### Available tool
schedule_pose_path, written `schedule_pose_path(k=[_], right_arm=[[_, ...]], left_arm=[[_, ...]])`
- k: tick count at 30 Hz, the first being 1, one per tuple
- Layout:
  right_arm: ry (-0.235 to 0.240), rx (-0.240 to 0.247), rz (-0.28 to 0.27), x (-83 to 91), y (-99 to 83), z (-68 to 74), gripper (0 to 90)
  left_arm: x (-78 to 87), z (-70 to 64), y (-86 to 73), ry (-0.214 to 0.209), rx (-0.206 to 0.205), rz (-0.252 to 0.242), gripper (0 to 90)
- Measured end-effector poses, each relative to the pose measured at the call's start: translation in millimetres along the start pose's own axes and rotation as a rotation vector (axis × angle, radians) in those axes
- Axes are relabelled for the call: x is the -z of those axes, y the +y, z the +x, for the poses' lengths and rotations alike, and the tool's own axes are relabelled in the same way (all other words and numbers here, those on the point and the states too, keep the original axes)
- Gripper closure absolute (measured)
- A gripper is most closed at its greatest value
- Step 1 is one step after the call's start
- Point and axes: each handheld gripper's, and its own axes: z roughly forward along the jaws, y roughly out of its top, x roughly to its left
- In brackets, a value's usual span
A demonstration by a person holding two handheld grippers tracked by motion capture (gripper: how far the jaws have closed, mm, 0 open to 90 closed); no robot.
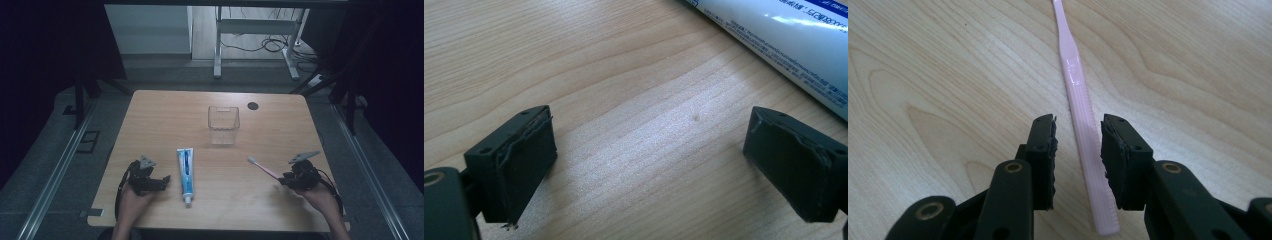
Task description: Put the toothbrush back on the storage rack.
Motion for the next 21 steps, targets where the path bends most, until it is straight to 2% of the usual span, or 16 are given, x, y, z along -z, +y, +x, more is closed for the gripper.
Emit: schedule_pose_path(k=[12,14,16,21], right_arm=[[0.003,0.07,0.123,-8.3,27.5,-1.8,66.7],[0.003,0.091,0.166,-11.7,35.1,-1.4,66.7],[0.003,0.094,0.177,-12.5,36.8,-0.8,66.7],[0.01,0.138,0.254,-20.9,50.4,2.2,67.0]], left_arm=[[0.1,0.1,0.0,0.0,-0.002,0.001,6.7],[0.2,0.2,0.1,0.0,-0.002,0.003,6.7],[0.1,0.2,0.0,0.0,-0.003,0.002,6.7],[0.1,0.1,0.0,0.0,-0.002,0.002,6.7]])
